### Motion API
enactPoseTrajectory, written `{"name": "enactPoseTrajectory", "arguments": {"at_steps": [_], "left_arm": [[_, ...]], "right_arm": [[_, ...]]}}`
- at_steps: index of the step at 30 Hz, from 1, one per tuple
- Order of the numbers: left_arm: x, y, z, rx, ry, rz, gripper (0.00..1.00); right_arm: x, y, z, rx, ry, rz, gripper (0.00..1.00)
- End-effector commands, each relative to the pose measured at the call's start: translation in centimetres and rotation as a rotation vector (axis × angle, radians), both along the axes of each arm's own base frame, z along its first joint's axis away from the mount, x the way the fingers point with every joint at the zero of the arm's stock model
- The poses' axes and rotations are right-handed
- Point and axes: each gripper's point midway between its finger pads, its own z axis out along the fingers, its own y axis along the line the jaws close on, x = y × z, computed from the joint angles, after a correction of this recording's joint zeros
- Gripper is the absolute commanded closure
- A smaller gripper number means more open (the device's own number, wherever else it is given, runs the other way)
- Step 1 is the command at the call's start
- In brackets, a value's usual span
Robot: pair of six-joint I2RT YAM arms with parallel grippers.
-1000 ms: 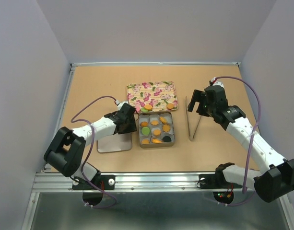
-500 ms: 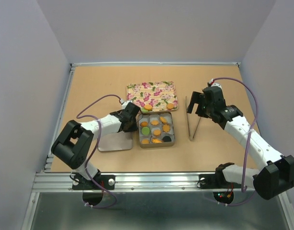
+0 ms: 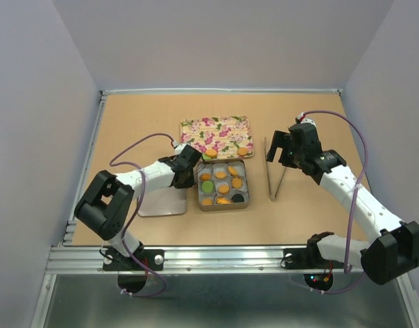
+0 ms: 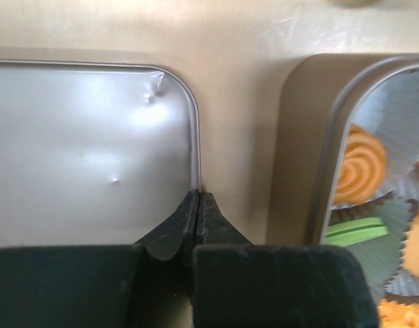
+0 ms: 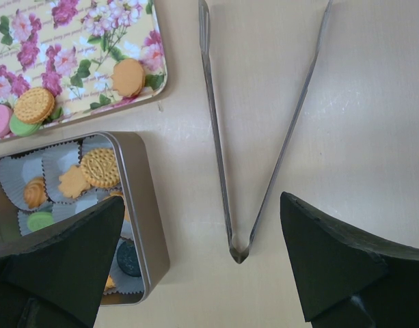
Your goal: Pack the cookies
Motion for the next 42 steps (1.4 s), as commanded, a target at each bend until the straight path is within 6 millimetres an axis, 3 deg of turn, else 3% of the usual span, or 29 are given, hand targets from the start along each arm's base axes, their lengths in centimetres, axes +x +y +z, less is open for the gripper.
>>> {"name": "enactPoseTrajectory", "arguments": {"at_steps": [1, 4, 5, 7, 8, 9, 11, 12, 14, 15, 17, 18, 19, 21, 22, 23, 24, 26, 27, 28, 29, 30, 31, 32, 33, 34, 39, 42], "left_arm": [[0.0, 2.3, 5.0, 0.083, -0.067, 0.002, 1.00], [1.0, 2.6, 9.3, 0.075, -0.130, -0.006, 1.00], [1.8, 2.6, 12.5, 0.043, -0.186, 0.004, 1.00], [2.4, 2.1, 16.0, 0.006, -0.253, -0.034, 1.00], [2.8, 2.0, 17.9, -0.012, -0.293, -0.040, 1.00], [3.4, 1.7, 21.6, -0.052, -0.362, -0.039, 1.00], [3.7, 1.7, 25.2, -0.070, -0.423, -0.053, 1.00], [3.9, 1.6, 28.5, -0.096, -0.475, -0.052, 1.00], [4.2, 1.2, 31.8, -0.131, -0.534, -0.080, 1.00], [4.3, 0.8, 35.5, -0.187, -0.611, -0.088, 1.00], [4.1, -0.2, 39.3, -0.285, -0.693, -0.143, 1.00], [4.0, -0.6, 42.8, -0.351, -0.791, -0.162, 1.00], [3.9, -0.8, 44.4, -0.391, -0.834, -0.181, 1.00], [3.3, -0.9, 48.8, -0.505, -0.953, -0.230, 1.00], [2.9, -1.2, 50.1, -0.557, -0.984, -0.267, 1.00], [1.9, -2.1, 51.3, -0.631, -0.999, -0.350, 1.00], [1.9, -1.0, 52.6, -0.664, -1.041, -0.357, 1.00], [0.6, -1.3, 55.6, -0.811, -1.134, -0.482, 1.00], [-0.5, -2.0, 55.6, -0.870, -1.091, -0.521, 1.00], [-0.4, -1.5, 56.7, -0.902, -1.155, -0.556, 1.00], [-2.0, -2.1, 56.9, -1.003, -1.106, -0.620, 1.00], [-2.0, -1.7, 57.5, -1.038, -1.161, -0.660, 1.00], [-2.6, -1.8, 57.7, -1.082, -1.164, -0.705, 1.00], [-4.1, -2.4, 57.6, -1.200, -1.075, -0.758, 1.00], [-4.6, -2.3, 57.8, -1.230, -1.129, -0.817, 1.00], [-4.9, -2.6, 57.5, -1.311, -1.057, -0.826, 1.00], [-8.3, -2.1, 57.4, -1.505, -1.098, -1.017, 1.00], [-8.7, -1.6, 56.8, -1.609, -1.074, -1.046, 1.00]], "right_arm": [[0.2, -0.3, 1.3, 0.000, -0.043, 0.000, 0.00], [0.7, 0.3, 3.2, 0.026, -0.083, 0.020, 0.00], [0.9, 0.7, 4.0, 0.039, -0.098, 0.038, 0.00], [1.2, 2.1, 6.5, 0.095, -0.142, 0.098, 0.00], [1.2, 2.4, 6.5, 0.107, -0.141, 0.113, 0.00], [1.6, 2.8, 8.0, 0.127, -0.170, 0.118, 0.00], [2.1, 3.5, 10.2, 0.162, -0.214, 0.140, 0.00], [2.5, 3.9, 10.2, 0.166, -0.209, 0.150, 0.00], [2.9, 5.5, 11.9, 0.217, -0.241, 0.225, 0.00], [3.1, 6.5, 12.1, 0.241, -0.242, 0.263, 0.00], [3.1, 9.2, 14.3, 0.345, -0.288, 0.389, 0.00], [3.7, 10.5, 15.9, 0.410, -0.335, 0.432, 0.00], [2.9, 11.3, 16.1, 0.456, -0.314, 0.468, 0.00], [2.6, 13.5, 19.0, 0.610, -0.372, 0.575, 0.00], [2.9, 14.1, 20.8, 0.664, -0.444, 0.619, 0.00], [2.5, 14.7, 21.2, 0.717, -0.448, 0.675, 0.00], [2.3, 14.9, 21.9, 0.803, -0.437, 0.673, 0.00], [2.6, 13.7, 23.0, 0.994, -0.469, 0.692, 0.00], [2.0, 13.9, 23.3, 1.076, -0.470, 0.722, 0.00], [2.5, 13.0, 23.3, 1.138, -0.487, 0.719, 0.00], [1.1, 12.6, 25.5, 1.184, -0.623, 0.815, 0.00], [2.4, 12.6, 23.4, 1.318, -0.503, 0.771, 0.00], [2.3, 12.7, 23.5, 1.373, -0.501, 0.802, 0.00], [0.4, 12.3, 24.9, 1.405, -0.618, 0.924, 0.00], [2.0, 12.3, 23.2, 1.546, -0.508, 0.910, 0.00], [1.7, 12.5, 23.2, 1.577, -0.492, 0.952, 0.00], [2.0, 14.9, 23.2, 1.501, -0.519, 1.072, 0.00], [2.6, 14.9, 24.5, 1.547, -0.546, 1.066, 0.00]]}}
